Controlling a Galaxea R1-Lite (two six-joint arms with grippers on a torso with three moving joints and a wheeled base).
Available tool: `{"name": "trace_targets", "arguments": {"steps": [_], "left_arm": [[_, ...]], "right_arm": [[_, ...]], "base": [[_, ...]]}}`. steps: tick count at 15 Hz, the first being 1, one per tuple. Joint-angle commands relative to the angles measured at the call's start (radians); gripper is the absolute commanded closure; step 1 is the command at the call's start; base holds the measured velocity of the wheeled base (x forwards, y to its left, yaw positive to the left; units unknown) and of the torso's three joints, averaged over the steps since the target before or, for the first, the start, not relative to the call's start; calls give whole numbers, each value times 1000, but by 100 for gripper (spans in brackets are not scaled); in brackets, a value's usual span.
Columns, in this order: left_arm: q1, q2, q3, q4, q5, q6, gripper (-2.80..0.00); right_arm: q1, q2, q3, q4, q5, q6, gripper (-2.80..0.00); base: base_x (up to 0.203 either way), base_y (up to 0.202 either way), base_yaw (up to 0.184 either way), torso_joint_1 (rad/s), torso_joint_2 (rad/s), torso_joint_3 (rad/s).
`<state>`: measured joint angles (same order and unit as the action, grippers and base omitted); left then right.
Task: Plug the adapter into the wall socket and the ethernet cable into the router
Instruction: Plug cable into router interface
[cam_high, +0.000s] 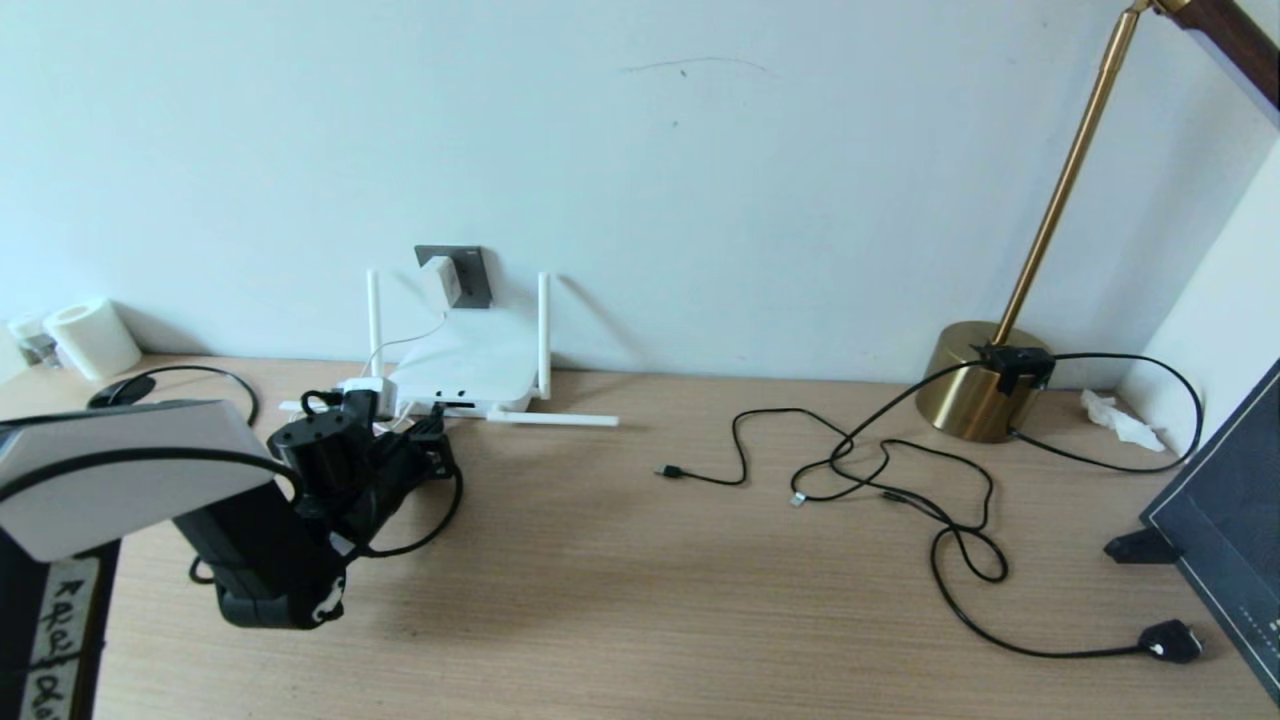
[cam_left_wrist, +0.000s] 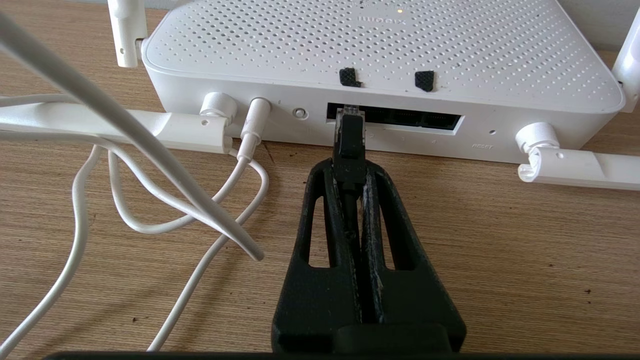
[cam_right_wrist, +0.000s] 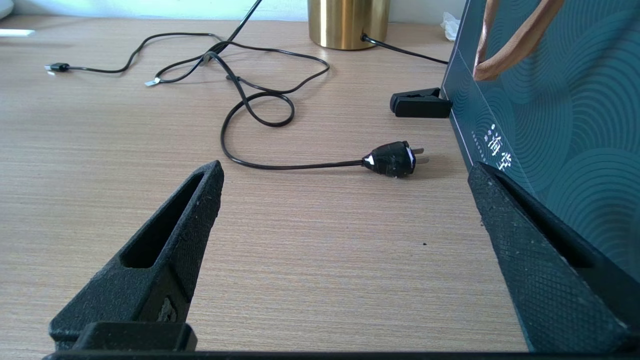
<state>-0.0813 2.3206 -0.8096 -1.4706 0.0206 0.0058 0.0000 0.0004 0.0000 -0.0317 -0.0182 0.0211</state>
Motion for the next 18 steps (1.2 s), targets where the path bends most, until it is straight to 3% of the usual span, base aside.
{"name": "trace_targets", "arguments": {"steps": [1, 18], "left_arm": [[0, -4, 4, -10, 1, 0, 0], [2, -18, 20, -14, 1, 2, 0]], "right_arm": [[0, 0, 11, -1, 0, 0, -280], [0, 0, 11, -1, 0, 0, -280]], "base": [[0, 0, 0, 0, 0, 0], [0, 0, 0, 0, 0, 0]]}}
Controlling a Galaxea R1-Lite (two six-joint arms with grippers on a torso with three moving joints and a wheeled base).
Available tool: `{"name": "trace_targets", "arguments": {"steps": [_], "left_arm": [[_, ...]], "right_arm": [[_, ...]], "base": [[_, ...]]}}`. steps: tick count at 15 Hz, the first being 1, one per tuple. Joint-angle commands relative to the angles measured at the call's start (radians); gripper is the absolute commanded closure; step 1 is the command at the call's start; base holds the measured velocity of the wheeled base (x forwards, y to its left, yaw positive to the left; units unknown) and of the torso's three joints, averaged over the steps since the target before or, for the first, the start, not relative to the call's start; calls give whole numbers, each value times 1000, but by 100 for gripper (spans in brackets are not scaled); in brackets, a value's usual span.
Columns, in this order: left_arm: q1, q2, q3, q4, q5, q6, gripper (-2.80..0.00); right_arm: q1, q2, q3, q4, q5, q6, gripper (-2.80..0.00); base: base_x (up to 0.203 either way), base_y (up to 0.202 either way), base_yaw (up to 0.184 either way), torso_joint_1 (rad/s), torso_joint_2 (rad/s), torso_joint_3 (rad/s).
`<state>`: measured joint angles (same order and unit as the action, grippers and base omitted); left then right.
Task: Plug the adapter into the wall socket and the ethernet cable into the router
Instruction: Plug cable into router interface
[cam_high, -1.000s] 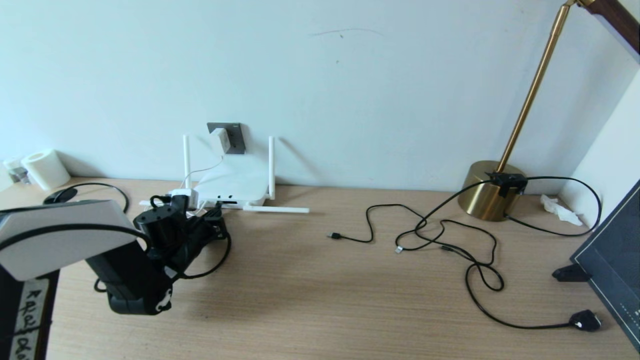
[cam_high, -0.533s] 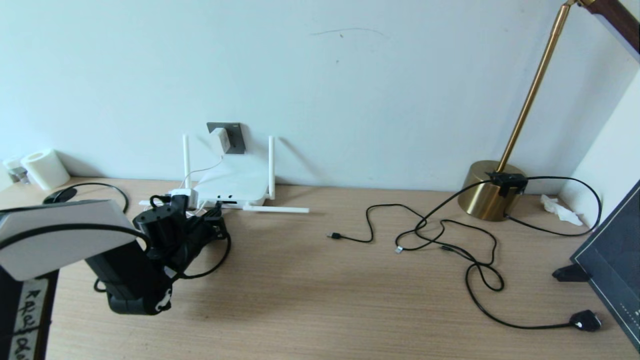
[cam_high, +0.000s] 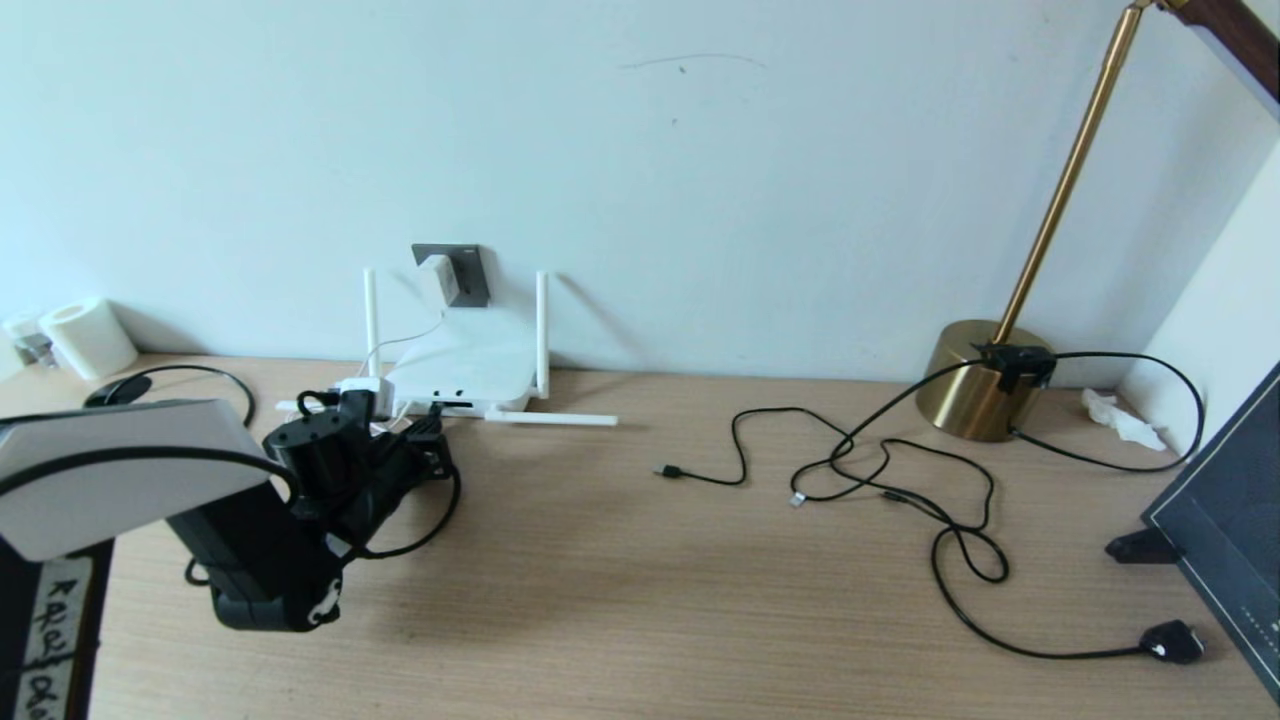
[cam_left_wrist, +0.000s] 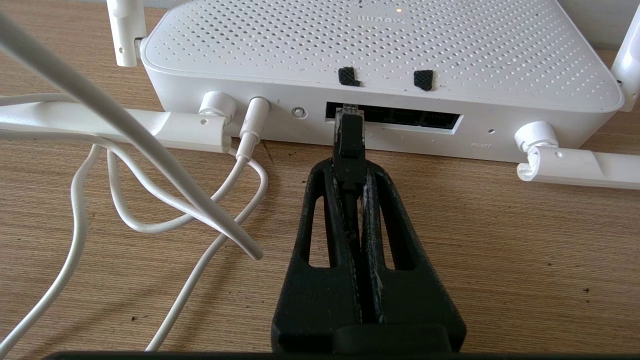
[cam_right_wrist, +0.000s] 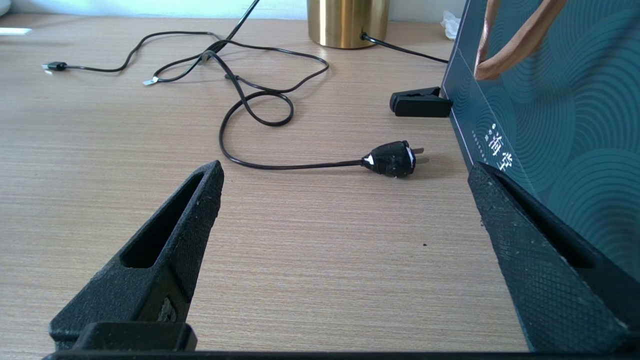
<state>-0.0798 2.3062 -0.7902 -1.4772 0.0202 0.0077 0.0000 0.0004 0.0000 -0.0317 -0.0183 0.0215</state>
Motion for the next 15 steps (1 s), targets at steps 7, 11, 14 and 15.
{"name": "trace_targets", "arguments": {"steps": [7, 11, 14, 15], "left_arm": [[0, -5, 6, -9, 1, 0, 0], [0, -16, 12, -9, 1, 0, 0], [0, -14, 22, -23, 1, 0, 0], [0, -14, 23, -23, 1, 0, 0]], "right_arm": [[0, 0, 11, -1, 0, 0, -280], [0, 0, 11, -1, 0, 0, -280], [0, 0, 11, -1, 0, 0, -280], [0, 0, 11, -1, 0, 0, -280]], "base": [[0, 0, 0, 0, 0, 0], [0, 0, 0, 0, 0, 0], [0, 0, 0, 0, 0, 0], [0, 0, 0, 0, 0, 0]]}}
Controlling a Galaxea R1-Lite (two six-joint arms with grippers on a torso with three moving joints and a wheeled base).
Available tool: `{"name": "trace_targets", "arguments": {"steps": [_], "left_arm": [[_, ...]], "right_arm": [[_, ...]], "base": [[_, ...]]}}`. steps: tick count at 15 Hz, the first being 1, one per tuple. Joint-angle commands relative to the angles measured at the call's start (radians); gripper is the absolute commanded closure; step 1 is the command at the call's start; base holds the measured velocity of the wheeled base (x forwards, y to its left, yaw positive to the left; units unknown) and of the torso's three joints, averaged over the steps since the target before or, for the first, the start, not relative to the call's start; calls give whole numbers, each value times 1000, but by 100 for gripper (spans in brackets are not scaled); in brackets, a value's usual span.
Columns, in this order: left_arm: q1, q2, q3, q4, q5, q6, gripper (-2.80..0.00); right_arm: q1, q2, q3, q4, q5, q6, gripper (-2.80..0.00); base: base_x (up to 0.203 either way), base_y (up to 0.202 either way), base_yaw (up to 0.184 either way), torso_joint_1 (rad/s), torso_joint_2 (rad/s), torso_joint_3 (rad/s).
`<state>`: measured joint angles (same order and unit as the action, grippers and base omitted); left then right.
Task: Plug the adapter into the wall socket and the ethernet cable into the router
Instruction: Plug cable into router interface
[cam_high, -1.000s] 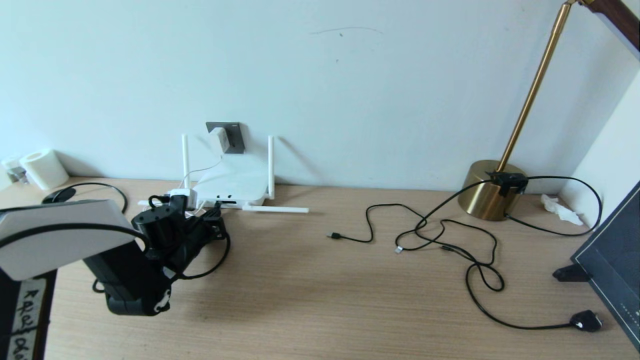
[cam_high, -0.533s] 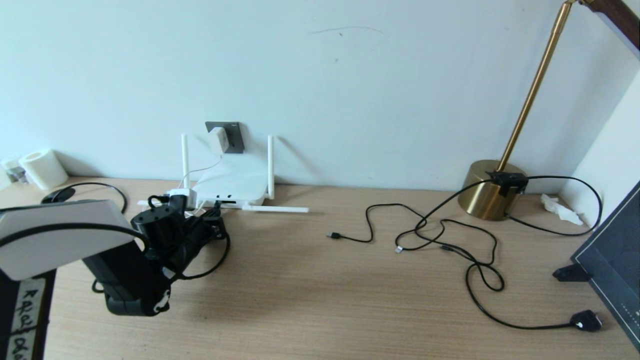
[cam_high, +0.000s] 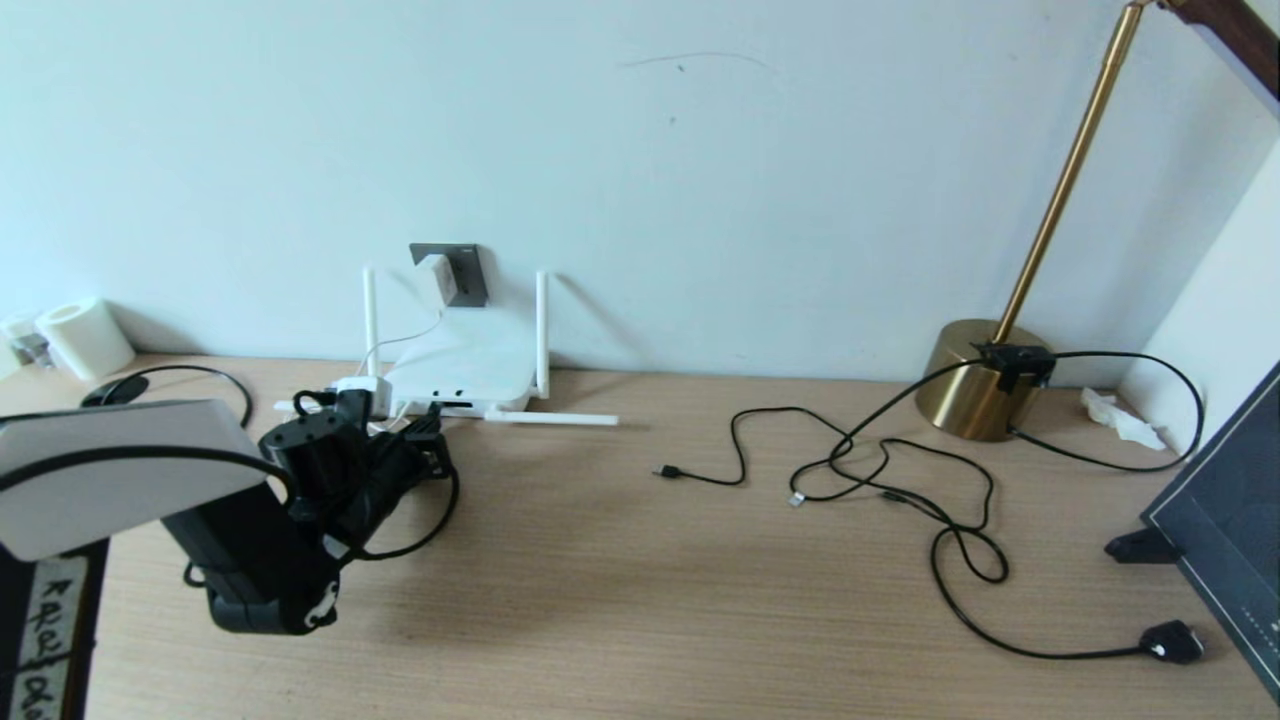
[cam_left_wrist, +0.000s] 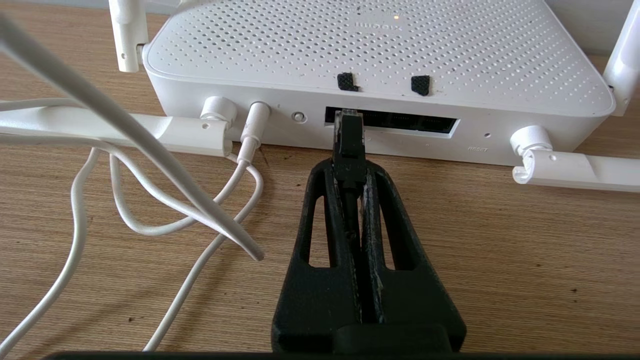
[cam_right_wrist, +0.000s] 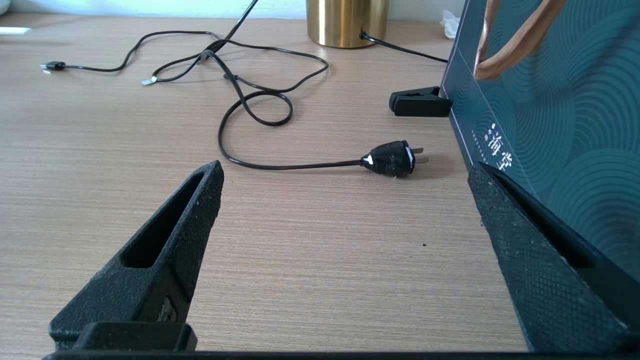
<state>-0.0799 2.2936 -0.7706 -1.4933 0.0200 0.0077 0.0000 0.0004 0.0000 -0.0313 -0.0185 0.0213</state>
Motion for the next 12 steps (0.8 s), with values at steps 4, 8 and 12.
{"name": "trace_targets", "arguments": {"steps": [4, 8, 12], "left_arm": [[0, -2, 5, -7, 1, 0, 0], [3, 1, 4, -7, 1, 0, 0], [8, 4, 1, -7, 1, 0, 0]], "right_arm": [[0, 0, 11, -1, 0, 0, -280], [0, 0, 11, -1, 0, 0, -280], [0, 0, 11, -1, 0, 0, -280]], "base": [[0, 0, 0, 0, 0, 0], [0, 0, 0, 0, 0, 0], [0, 0, 0, 0, 0, 0]]}}
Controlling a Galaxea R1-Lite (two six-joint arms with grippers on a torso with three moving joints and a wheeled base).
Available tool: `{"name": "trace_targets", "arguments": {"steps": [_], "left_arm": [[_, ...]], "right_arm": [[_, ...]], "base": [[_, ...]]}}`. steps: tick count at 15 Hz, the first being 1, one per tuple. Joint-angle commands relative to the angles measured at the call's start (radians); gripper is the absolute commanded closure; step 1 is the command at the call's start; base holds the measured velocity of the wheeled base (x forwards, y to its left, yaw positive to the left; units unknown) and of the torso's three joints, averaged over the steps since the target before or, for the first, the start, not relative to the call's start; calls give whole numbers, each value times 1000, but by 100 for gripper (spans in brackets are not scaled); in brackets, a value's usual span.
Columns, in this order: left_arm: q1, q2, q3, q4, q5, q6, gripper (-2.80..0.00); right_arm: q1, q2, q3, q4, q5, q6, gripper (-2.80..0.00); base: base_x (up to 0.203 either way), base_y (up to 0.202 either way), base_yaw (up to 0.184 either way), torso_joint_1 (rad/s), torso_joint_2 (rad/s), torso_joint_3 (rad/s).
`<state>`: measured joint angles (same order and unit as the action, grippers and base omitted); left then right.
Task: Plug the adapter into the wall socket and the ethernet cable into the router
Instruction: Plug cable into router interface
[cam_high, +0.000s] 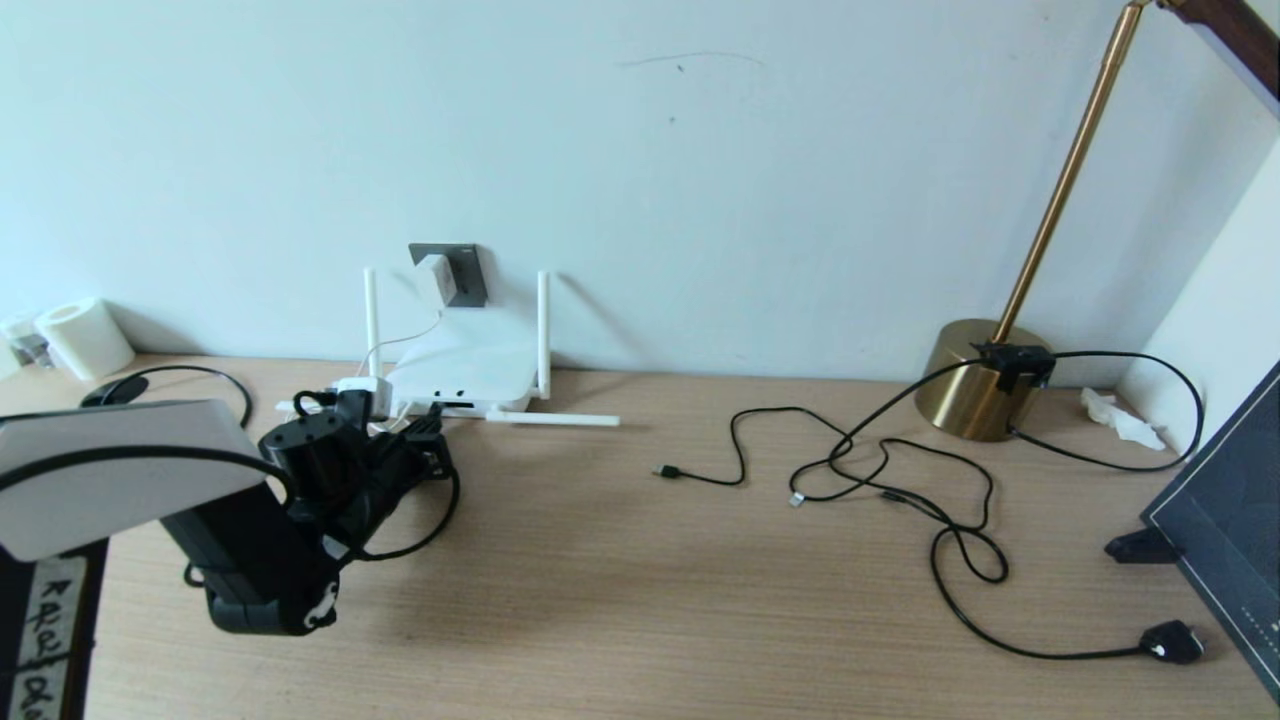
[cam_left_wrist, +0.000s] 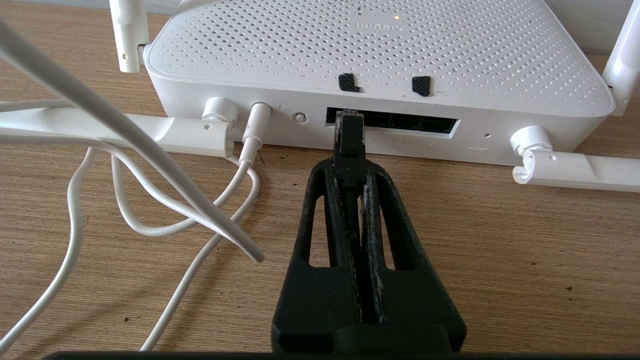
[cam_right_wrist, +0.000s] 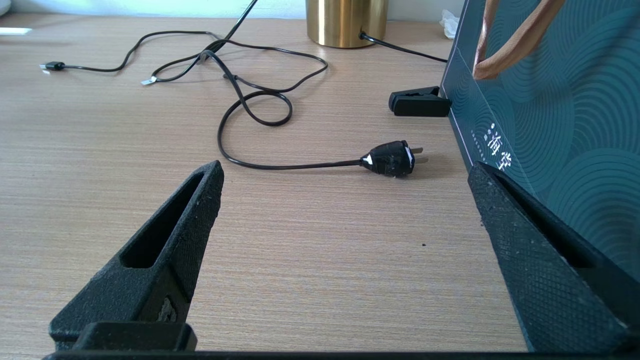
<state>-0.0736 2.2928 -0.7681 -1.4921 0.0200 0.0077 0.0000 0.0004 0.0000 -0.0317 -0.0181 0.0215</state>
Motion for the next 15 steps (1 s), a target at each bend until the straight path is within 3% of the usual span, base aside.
{"name": "trace_targets", "arguments": {"steps": [1, 15], "left_arm": [[2, 7, -2, -8, 1, 0, 0], [12, 11, -7, -8, 1, 0, 0]], "right_arm": [[0, 0, 11, -1, 0, 0, -280], [0, 0, 11, -1, 0, 0, -280]], "base": [[0, 0, 0, 0, 0, 0], [0, 0, 0, 0, 0, 0]]}}
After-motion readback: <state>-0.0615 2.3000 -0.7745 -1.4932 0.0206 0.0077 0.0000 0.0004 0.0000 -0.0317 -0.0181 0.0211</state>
